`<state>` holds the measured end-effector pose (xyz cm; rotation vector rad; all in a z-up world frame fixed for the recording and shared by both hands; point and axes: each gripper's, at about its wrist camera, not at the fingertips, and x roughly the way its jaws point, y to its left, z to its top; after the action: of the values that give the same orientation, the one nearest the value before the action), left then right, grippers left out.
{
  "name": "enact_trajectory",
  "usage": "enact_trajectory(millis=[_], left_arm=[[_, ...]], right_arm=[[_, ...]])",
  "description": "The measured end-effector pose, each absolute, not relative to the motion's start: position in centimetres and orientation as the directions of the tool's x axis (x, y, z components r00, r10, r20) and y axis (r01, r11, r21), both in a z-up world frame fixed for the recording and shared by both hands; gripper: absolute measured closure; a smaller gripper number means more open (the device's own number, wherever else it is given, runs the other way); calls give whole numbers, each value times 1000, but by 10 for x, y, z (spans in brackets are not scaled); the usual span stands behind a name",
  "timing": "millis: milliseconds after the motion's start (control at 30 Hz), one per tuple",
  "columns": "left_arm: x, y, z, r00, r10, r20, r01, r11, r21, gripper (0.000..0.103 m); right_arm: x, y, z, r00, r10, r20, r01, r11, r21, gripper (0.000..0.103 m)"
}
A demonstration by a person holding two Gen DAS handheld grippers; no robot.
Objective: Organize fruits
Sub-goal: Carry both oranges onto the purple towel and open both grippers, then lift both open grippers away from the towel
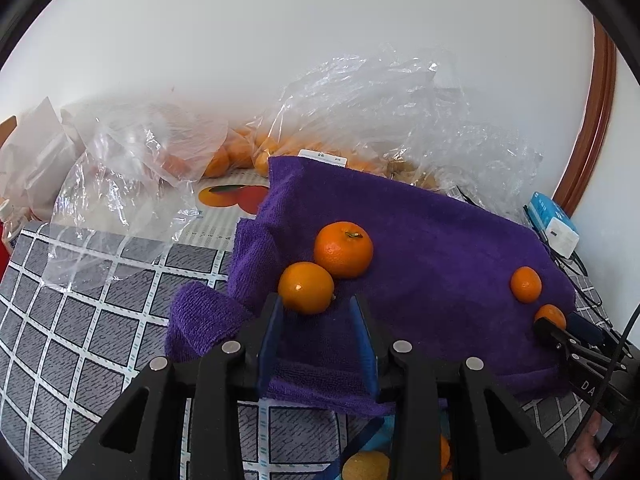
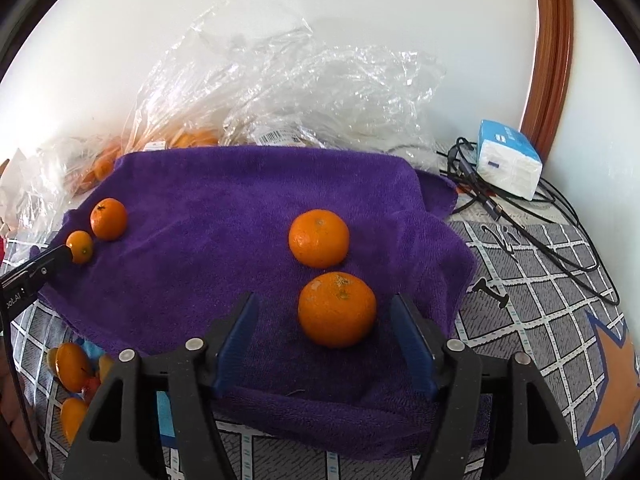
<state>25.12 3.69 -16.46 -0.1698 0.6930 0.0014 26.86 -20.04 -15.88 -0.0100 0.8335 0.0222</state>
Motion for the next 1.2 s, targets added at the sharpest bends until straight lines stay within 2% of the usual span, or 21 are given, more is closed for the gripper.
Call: enact_trajectory(millis=[133, 667, 800, 1100, 1200], left_arm=[[246, 34, -162, 782, -46, -621, -59, 987, -147, 57], [236, 39, -150, 824, -26, -566, -98, 977, -188, 57], [233, 40, -149, 828, -42, -559, -96, 972, -215, 57], [224, 43, -132, 843, -36, -536, -93, 973, -211, 57], [218, 39, -123, 830, -25, -557, -77, 984, -159, 57]], right_arm=[[266, -203, -155, 686, 17, -727, -7, 1000, 17, 31], [247, -210, -132, 767, 19, -641, 19, 998, 53, 31], [247, -212, -130, 746, 62, -663, 1, 996, 93, 31], [225, -209, -113, 726, 59, -685, -10, 997, 75, 31], [213, -209, -112, 715, 52, -698, -7, 998, 67, 31]])
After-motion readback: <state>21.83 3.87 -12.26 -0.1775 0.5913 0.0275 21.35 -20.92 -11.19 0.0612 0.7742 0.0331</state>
